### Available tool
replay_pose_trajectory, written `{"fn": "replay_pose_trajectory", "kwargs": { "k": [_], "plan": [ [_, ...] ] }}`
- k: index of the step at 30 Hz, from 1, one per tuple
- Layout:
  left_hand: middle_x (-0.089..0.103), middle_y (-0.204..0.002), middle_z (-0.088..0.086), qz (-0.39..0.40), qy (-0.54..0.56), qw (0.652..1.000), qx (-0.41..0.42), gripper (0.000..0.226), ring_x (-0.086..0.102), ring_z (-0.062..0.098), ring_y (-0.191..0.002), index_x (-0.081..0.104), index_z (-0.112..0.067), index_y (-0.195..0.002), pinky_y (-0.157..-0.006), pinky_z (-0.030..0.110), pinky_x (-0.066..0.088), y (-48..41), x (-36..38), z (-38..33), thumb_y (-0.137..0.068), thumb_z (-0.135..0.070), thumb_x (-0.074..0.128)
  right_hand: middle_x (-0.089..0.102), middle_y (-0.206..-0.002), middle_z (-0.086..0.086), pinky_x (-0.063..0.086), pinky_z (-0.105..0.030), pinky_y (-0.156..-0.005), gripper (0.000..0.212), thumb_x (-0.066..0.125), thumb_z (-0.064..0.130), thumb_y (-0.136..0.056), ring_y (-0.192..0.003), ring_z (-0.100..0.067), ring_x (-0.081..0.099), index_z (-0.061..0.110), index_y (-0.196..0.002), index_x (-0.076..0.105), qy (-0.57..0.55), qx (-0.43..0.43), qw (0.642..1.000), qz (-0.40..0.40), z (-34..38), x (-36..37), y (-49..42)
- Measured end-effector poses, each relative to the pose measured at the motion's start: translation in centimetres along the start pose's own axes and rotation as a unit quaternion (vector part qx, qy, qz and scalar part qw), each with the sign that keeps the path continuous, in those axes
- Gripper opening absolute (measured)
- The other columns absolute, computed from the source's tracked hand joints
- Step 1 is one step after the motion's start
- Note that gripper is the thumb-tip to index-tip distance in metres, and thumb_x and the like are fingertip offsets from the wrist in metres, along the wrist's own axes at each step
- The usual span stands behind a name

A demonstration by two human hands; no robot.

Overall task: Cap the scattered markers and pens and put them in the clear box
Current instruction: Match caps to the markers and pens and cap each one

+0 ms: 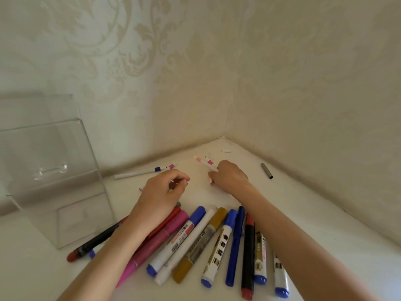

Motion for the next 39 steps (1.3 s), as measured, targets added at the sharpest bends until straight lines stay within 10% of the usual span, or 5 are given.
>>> {"fn": "replay_pose_trajectory", "kwargs": {
  "k": [6,10,19,32,39],
  "plan": [
    [0.062,-0.093,-0.021,-0.013,0.050,0.999,-0.014,0.014,0.059,-0.005,-0.087,0.064,-0.031,-0.097,-0.072,0.002,0.041,0.1,-0.2,-0.2,-0.092,-0.028,0.051,0.047,-0.066,0.002,0.033,-0.021,-0.048,0.034,0.039,0.035,-0.098,-0.054,-0.010,0.042,0.014,-0.073,0.046,-0.096,-0.131,0.986,-0.042,1.1,-1.8,3.1],
    [0.069,-0.096,-0.016,0.032,0.264,0.961,-0.078,0.026,0.059,0.006,-0.102,0.069,-0.035,-0.098,-0.094,0.028,0.044,0.4,-0.4,-1.3,-0.082,-0.047,0.052,0.048,-0.059,0.005,0.038,-0.015,-0.056,0.036,0.045,0.032,-0.096,-0.052,-0.006,0.042,0.015,-0.065,0.052,-0.244,-0.249,0.932,0.101,2.8,-2.4,7.9],
    [0.069,-0.097,0.017,0.062,0.397,0.912,-0.081,0.024,0.063,0.021,-0.089,0.073,-0.012,-0.097,-0.089,0.035,0.048,1.0,-0.1,-2.2,-0.085,-0.027,0.058,0.057,-0.065,0.002,0.047,-0.016,-0.065,0.038,0.043,0.031,-0.096,-0.063,-0.008,0.053,-0.003,-0.092,0.060,-0.367,-0.213,0.876,0.229,2.2,-1.0,9.7],
    [0.070,-0.109,-0.001,0.063,0.407,0.909,-0.065,0.033,0.061,0.017,-0.108,0.068,-0.021,-0.107,-0.102,0.044,0.041,1.2,0.1,-2.5,-0.081,-0.039,0.058,0.048,-0.062,0.000,0.041,-0.017,-0.057,0.038,0.038,0.032,-0.097,-0.057,-0.009,0.043,0.000,-0.098,0.058,-0.439,-0.202,0.845,0.230,1.6,-0.2,10.4],
    [0.064,-0.073,0.000,0.012,0.476,0.875,-0.083,0.029,0.064,0.015,-0.070,0.064,-0.012,-0.105,-0.068,0.023,0.053,0.9,-0.4,-1.7,-0.087,-0.030,0.049,0.070,-0.099,0.003,0.050,-0.025,-0.078,0.028,0.040,0.032,-0.097,-0.091,-0.013,0.063,0.021,-0.106,0.064,-0.309,-0.193,0.924,0.116,-0.2,-2.9,8.8]
  ]
}}
Point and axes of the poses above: each hand's wrist, its own y-axis away from the middle knuckle, its own x-axis out of the palm, z = x × y, the point moved 2 cm from there along -y, towards the middle knuckle
